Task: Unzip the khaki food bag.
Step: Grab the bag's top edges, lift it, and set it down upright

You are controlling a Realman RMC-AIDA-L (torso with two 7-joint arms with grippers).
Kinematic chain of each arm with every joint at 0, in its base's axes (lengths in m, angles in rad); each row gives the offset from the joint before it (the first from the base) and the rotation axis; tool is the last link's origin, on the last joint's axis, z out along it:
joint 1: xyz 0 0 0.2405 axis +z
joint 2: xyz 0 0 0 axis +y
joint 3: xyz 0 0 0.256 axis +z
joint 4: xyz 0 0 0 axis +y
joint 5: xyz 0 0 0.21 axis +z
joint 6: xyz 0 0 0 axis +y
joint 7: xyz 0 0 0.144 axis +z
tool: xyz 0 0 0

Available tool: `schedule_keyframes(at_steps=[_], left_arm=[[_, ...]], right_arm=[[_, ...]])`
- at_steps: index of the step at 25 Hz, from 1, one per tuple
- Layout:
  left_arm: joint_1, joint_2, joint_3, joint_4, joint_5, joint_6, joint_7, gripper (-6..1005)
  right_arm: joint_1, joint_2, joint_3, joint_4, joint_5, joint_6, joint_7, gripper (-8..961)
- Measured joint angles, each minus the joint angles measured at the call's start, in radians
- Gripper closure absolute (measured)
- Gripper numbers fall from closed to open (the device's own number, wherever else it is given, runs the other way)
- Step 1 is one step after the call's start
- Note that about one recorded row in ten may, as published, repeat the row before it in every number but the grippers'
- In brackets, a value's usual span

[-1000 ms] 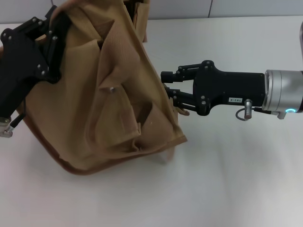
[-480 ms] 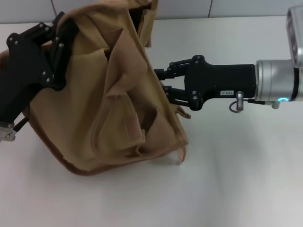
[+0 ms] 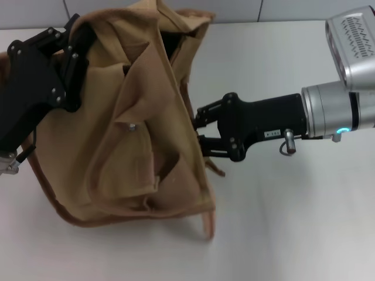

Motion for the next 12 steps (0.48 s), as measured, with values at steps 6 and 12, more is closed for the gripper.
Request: schedule_keyframes(at_steps=[6,12], left_arm=[[-0.003,0.0,0.0,0.0,-0.002,-0.005,0.0,939],[-0.003,0.0,0.0,-0.001,-0.001,-0.006,0.002,939]], right_arm=[[0.008,0.001,-0.006,-0.001,0.002,-0.057,0.01,658],[0.016,0.004,-0.018,0.008,0.003,-0.069,0.012,708]])
